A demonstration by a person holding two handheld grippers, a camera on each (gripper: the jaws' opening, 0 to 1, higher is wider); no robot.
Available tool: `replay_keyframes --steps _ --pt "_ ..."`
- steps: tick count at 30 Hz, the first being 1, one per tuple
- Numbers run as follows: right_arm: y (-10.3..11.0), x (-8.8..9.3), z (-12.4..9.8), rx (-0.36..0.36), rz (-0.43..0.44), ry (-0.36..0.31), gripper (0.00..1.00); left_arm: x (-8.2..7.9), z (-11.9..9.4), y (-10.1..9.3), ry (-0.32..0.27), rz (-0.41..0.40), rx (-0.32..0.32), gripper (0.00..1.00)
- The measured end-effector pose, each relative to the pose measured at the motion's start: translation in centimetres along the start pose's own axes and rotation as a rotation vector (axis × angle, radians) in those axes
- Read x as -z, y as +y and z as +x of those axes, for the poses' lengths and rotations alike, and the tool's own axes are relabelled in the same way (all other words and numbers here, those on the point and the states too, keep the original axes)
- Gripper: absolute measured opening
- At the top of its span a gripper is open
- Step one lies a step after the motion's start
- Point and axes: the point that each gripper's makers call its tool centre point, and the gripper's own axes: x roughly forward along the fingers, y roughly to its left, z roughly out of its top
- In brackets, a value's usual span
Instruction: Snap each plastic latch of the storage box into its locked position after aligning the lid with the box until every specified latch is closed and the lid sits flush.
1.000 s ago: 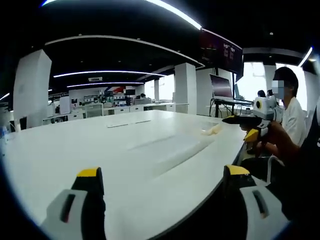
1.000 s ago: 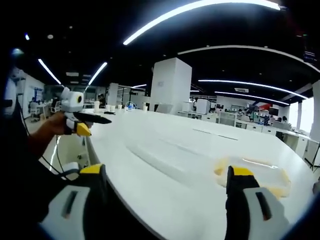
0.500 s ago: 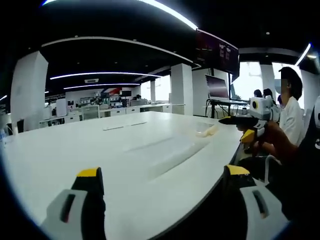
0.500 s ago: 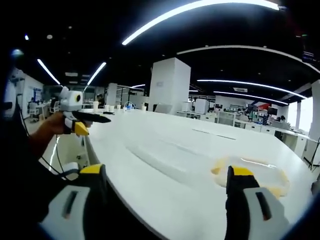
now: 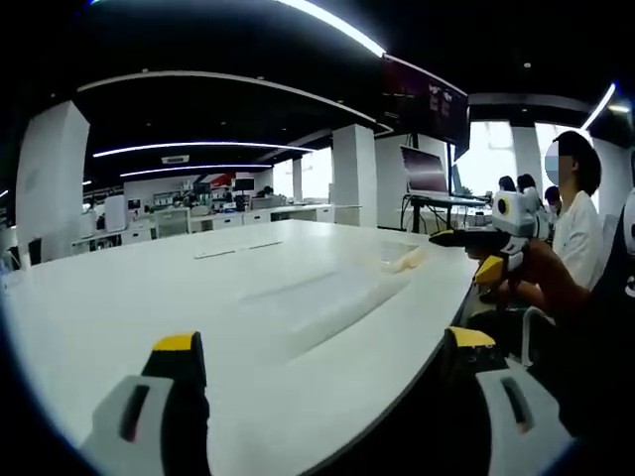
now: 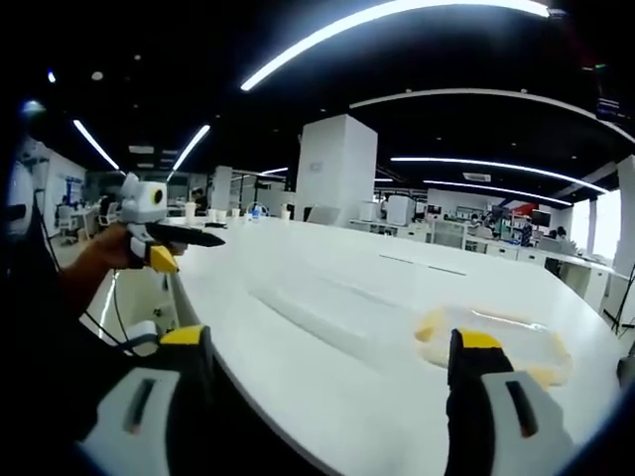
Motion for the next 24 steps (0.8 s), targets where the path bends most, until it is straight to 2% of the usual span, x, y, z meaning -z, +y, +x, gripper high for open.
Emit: replay_keyframes --steps 9,10,14,22,24 --pt "-0.1 -0.4 -0.5 0.0 -0.014 -0.005 0.98 -1.3 0.1 -1.2 -0.01 0.023 0.014 1.0" --pt "0.0 -0.4 -0.7 0.0 -0.015 -0.006 0.98 -1.7 0.2 -1.5 -0.025 0.013 0.015 1.0" --pt "-0.2 -0.7 -1.6 0.014 -0.018 -0.012 0.98 -2.3 0.9 -3.0 -0.037 -0.009 0.061 1.0" --pt "-1.7 -0.2 -2.5 0.046 -0.007 -0.011 0.98 -1.7 2.4 -4.7 -0.032 -0.013 0.083 1.0" --pt "-1.8 -0.1 -2.7 0.049 -0.006 -0.009 0.98 -1.8 2.5 -4.4 -0.047 -0.022 0.056 1.0"
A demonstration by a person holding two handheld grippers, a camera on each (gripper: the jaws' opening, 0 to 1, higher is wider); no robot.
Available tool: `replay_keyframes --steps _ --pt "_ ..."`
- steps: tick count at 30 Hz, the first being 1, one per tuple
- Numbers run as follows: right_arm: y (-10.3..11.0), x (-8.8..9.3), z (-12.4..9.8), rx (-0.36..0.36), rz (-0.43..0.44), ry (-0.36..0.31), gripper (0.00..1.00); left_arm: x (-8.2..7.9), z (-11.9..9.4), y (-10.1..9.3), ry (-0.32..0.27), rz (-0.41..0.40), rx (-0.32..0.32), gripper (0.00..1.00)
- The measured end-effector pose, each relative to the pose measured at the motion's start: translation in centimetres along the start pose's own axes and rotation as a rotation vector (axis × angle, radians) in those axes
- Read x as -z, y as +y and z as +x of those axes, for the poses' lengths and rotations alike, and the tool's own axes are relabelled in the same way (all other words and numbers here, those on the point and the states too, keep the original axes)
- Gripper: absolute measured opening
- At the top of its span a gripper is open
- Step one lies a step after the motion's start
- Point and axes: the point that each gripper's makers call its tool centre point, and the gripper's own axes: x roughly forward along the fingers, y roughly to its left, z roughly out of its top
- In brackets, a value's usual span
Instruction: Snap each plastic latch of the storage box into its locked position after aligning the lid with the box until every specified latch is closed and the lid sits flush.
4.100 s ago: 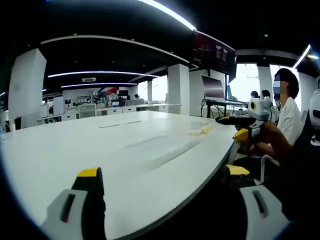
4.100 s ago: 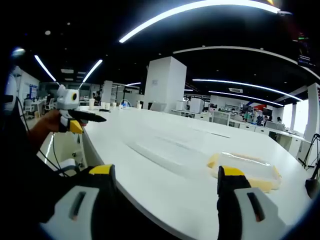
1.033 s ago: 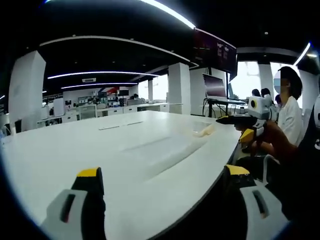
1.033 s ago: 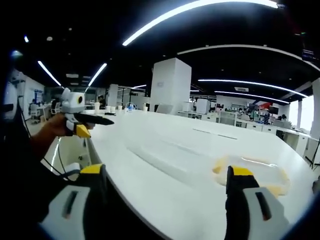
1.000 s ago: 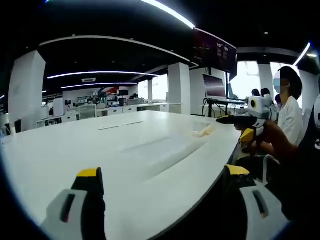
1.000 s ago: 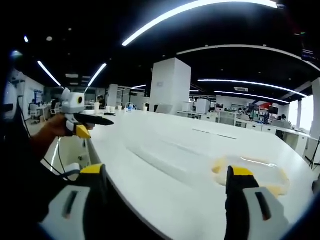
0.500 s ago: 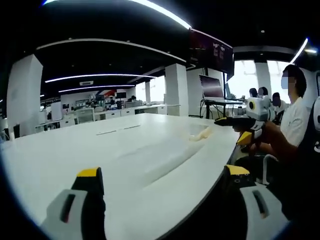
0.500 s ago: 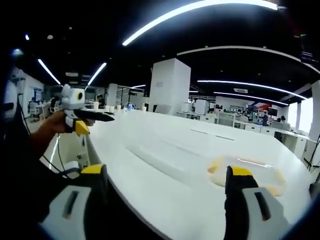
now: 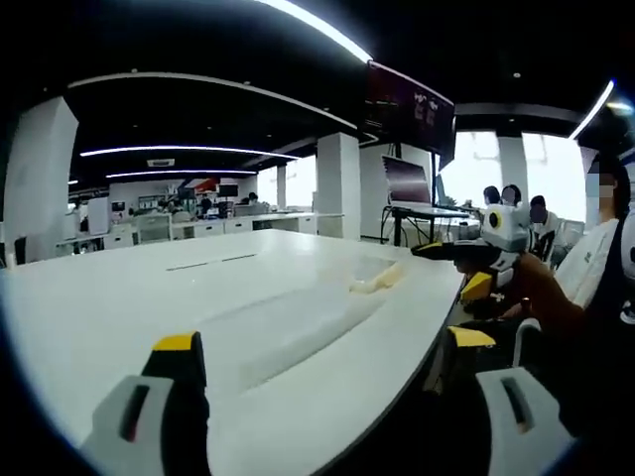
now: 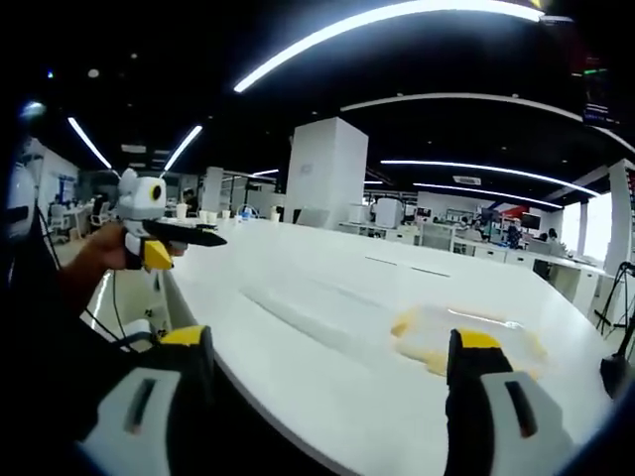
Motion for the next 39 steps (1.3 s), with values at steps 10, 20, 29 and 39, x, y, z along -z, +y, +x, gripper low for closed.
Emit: replay_keyframes --steps 10,20,29,39 --pt "-1.0 0.2 -0.3 0.018 -0.007 0.011 0.97 0.1 0.8 -1.5 0.004 0.016 0.021 1.0" --pt "-1.0 0.5 0.1 0.012 -0.01 0.021 0.97 0.4 1.2 -1.3 0.018 0.03 0.03 1.0" --pt "-1.9 1.3 -0.2 0.03 -0.02 0.053 0.95 0.1 1.8 -1.6 -0.002 -0.055 0.082 1.0" --pt "-3.4 1.6 -0.7 0.042 -0.009 0.047 0.94 0.4 2.6 -2.0 0.016 -0.038 0.084 1.0"
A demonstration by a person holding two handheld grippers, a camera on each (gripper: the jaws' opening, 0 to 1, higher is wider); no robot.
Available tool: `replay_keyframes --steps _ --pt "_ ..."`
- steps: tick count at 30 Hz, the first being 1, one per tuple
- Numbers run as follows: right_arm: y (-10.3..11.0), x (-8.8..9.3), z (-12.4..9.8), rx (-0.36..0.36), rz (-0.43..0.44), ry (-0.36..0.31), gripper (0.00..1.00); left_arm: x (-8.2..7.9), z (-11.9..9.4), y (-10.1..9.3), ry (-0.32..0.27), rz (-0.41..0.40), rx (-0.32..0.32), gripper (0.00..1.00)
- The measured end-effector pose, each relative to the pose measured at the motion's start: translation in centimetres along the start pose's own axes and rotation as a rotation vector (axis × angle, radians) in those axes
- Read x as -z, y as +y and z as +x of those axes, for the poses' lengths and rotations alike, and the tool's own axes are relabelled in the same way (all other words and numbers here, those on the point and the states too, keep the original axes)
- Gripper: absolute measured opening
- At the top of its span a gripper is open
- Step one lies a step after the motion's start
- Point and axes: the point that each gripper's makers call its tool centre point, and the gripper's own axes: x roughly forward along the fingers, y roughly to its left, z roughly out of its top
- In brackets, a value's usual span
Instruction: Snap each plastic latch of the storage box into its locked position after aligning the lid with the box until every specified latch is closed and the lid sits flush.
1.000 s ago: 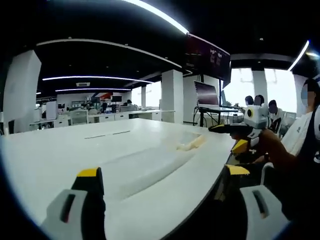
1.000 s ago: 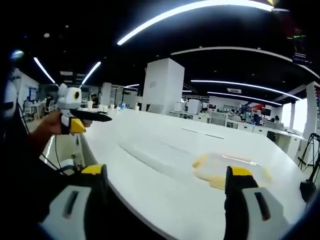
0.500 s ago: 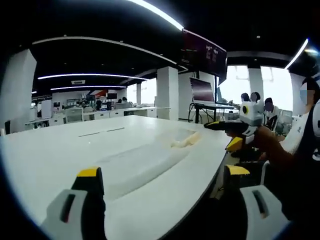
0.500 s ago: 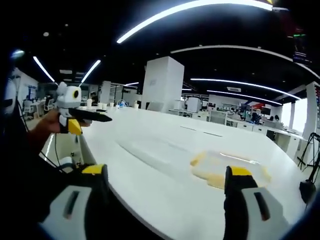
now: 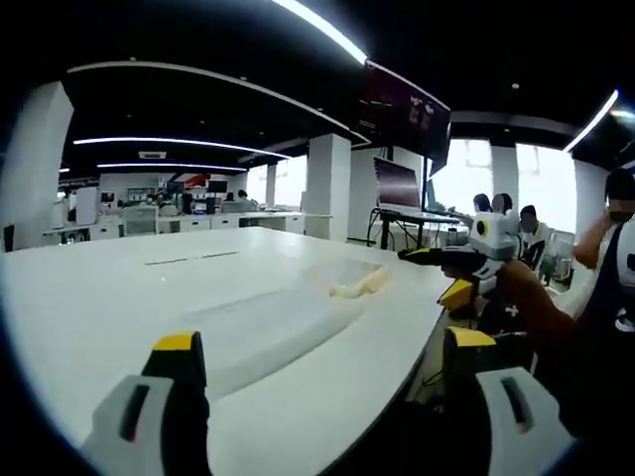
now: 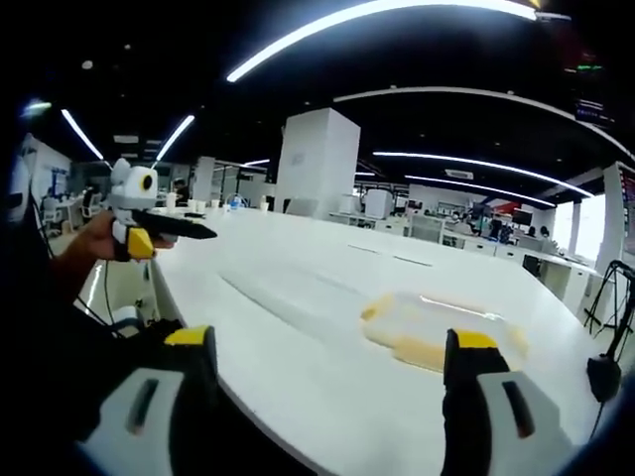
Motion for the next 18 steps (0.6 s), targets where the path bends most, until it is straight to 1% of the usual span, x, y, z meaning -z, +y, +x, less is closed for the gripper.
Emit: replay_keyframes --steps 4,7,12,18 --pt "-0.2 0.3 -0.1 -0.006 0.003 0.005 0.94 0.0 0.2 -0.2 0.001 0.008 0.005 1.0" --pt "-0.3 0.5 -0.1 -0.008 0.001 0.01 0.94 -0.5 0.4 -1.1 -0.018 -0.033 0.049 1.0" --pt "-0.6 0.6 -0.4 -0.005 0.006 0.003 0.94 -0.2 1.0 -1.1 -0.001 -0.017 0.032 1.0" --pt "-1.1 0.6 -0.7 0.001 0.006 0.004 0.94 -0.2 1.2 -1.0 -0.004 -0.025 0.024 1.0"
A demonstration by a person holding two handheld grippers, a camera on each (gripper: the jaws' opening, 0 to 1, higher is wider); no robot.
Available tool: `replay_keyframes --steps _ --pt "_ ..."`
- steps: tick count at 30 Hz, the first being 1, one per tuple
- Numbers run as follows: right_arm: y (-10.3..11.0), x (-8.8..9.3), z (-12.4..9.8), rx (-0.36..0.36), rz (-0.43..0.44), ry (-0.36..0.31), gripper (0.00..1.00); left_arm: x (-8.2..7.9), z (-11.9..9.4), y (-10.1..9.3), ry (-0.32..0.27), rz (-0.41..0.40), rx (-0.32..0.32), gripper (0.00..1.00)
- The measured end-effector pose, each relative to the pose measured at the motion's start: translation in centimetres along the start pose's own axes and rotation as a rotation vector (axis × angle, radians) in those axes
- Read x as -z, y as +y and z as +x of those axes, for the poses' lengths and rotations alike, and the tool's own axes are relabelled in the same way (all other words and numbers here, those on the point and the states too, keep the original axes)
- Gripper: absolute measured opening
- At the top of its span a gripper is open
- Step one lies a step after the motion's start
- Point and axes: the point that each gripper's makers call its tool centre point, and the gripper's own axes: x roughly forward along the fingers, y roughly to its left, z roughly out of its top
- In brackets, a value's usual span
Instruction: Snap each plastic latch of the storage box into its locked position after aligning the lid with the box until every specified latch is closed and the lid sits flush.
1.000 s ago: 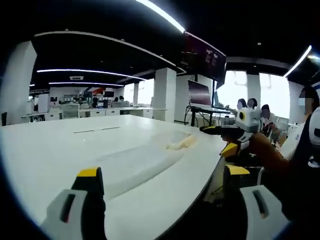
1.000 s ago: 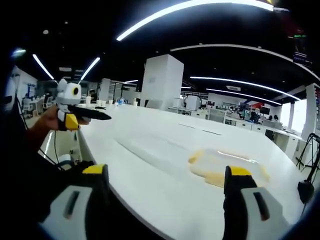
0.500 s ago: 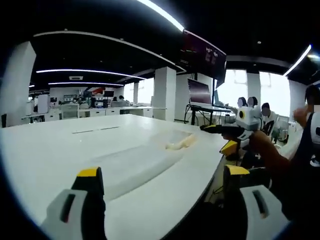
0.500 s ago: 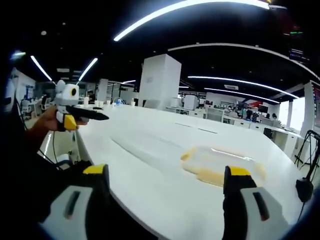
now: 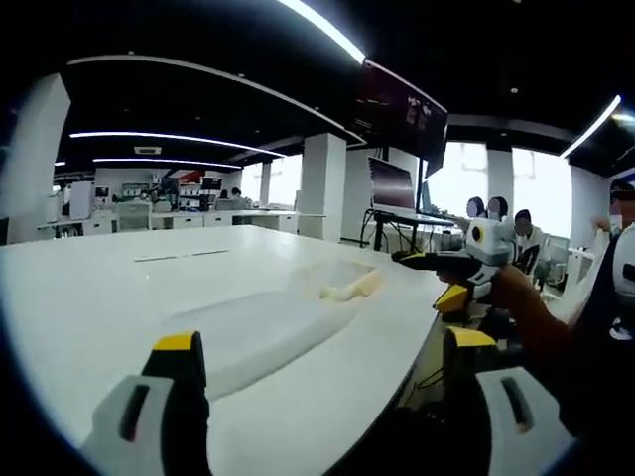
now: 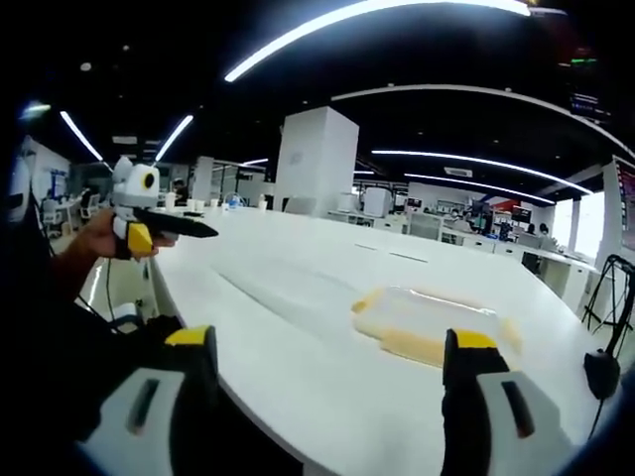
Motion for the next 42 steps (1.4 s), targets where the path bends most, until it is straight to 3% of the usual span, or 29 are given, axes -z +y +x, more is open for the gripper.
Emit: replay_keyframes --steps 9,18,32,42 --pt "-0.5 -0.2 0.0 0.002 -0.015 0.003 0.93 -0.4 0.3 0.0 -0.01 -0.006 -0.017 0.97" --pt "-0.9 -0.1 -0.1 0.004 -0.015 0.004 0.93 -0.8 1.9 -0.8 0.003 0.006 0.01 0.98" --pt "-1.8 -0.2 -0.4 0.007 -0.015 0.003 0.92 -0.3 2.9 -1.6 0.03 0.039 0.034 1.0" --pt "-2.3 0.1 -0.6 0.011 -0.012 0.009 0.92 -0.3 3.6 -1.3 0.036 0.043 0.012 1.0"
